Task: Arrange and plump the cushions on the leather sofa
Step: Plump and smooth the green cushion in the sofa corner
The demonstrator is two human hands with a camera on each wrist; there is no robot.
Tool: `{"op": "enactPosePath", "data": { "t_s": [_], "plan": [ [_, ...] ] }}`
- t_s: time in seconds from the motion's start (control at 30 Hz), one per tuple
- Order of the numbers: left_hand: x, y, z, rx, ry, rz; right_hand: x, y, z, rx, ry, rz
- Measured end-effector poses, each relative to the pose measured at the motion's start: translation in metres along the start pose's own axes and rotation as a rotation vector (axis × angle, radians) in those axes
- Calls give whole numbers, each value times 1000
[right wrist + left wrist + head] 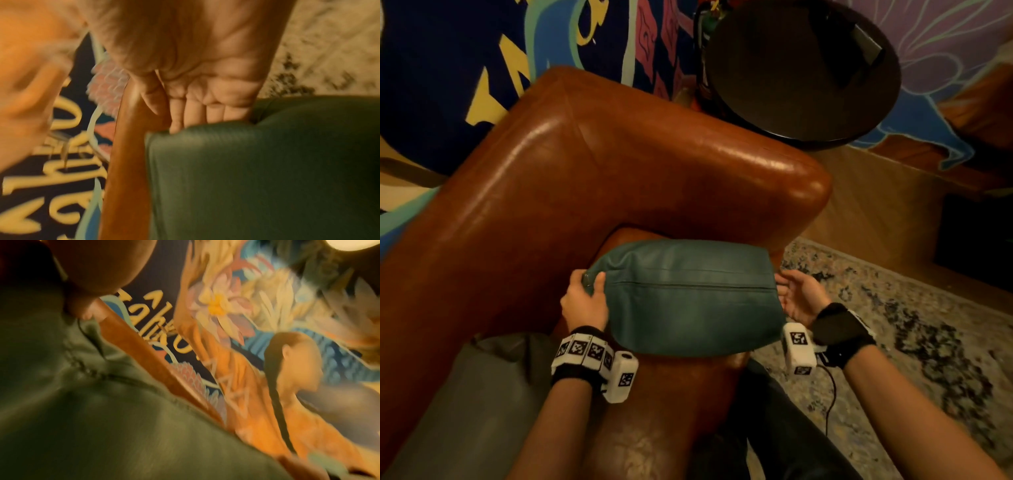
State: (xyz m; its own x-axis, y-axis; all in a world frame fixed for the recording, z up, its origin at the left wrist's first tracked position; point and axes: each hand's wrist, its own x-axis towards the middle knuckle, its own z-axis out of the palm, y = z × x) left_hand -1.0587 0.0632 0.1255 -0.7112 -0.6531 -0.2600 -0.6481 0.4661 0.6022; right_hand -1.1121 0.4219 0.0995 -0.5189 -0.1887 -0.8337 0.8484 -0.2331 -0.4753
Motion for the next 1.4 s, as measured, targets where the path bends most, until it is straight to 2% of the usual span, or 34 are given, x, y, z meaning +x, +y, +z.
{"op": "enactPosePath", "data": {
  "t_s": [0.07,0.17,0.23,0.37,0.53,0.73,0.77,0.87,0.93,1.03,1.17,1.4],
  "plan": [
    [3,-5,-5,-4,-15,-21,2,6,-1,-73,34,-5],
    [2,-8,-3,-42,-34,-56,1,12,-7,-442,157,-150],
    [-3,-8,2,-75,-19,-94,-4,12,-15,-640,93,-206],
    [-9,-10,5,-115,0,-148,-10,9,-28,-821,-86,-248],
    [-8,-5,5,-134,10,-166,-16,19,-21,-782,-46,-398],
    [-13,4,0,-86,-7,-75,-10,20,-14,-680,16,-416],
    [-12,6,-2,-72,-17,-49,-10,18,-16,-671,47,-431],
    [-5,10,-11,-34,-15,5,-13,2,-40,-613,265,-531],
    [4,5,-18,-2,-1,-4,-23,-15,-64,-570,324,-547],
    [12,-1,-23,35,-16,-24,-44,-26,-72,-735,222,-479],
    [8,6,-18,15,-27,-8,-32,1,-39,-874,87,-390],
    [3,5,-14,-14,12,-60,-17,16,-4,-1114,80,-422]
  ]
}}
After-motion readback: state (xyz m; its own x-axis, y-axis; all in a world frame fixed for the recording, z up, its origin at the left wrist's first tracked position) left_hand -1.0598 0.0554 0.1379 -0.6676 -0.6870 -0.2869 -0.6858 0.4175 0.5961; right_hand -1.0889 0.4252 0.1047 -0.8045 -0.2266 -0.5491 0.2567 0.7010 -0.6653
